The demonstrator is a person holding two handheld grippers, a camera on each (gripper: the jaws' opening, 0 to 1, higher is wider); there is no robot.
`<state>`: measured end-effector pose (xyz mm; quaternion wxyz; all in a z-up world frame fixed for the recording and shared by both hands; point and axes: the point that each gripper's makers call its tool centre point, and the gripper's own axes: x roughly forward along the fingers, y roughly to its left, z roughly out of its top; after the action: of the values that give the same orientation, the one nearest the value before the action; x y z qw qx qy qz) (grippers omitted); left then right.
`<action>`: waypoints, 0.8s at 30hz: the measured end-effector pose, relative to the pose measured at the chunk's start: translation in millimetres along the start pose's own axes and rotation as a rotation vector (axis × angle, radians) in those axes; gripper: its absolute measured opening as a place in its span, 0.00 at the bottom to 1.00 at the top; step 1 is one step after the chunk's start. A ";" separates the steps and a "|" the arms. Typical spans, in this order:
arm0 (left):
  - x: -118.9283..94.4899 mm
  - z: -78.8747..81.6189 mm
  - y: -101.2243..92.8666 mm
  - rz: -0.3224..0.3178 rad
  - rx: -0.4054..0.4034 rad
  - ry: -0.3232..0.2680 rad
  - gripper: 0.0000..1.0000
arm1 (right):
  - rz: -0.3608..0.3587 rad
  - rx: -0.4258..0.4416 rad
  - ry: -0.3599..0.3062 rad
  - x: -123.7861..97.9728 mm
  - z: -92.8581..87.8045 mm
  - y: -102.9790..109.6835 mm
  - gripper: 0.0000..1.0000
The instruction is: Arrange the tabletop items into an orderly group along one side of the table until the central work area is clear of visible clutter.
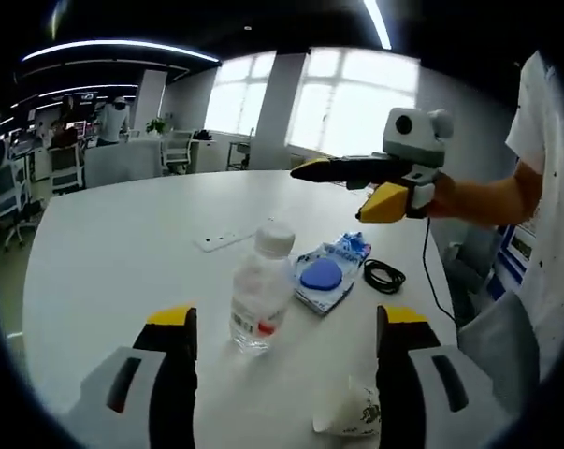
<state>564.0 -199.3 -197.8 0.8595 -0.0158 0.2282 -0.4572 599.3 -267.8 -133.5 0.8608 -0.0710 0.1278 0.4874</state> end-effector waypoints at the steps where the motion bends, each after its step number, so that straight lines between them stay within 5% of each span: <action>1: -2.0 0.1 -1.2 0.003 -0.004 0.001 0.82 | 0.000 -0.002 0.004 -1.4 -0.4 0.2 0.70; 24: -45.4 -11.8 -40.4 0.065 -0.062 -0.001 0.86 | 0.021 -0.028 0.074 -46.1 -19.5 15.4 0.70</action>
<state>506.0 -184.7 -181.7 0.8732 -0.0355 0.2421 -0.4216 560.4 -302.5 -138.7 0.8494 -0.0998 0.1536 0.4950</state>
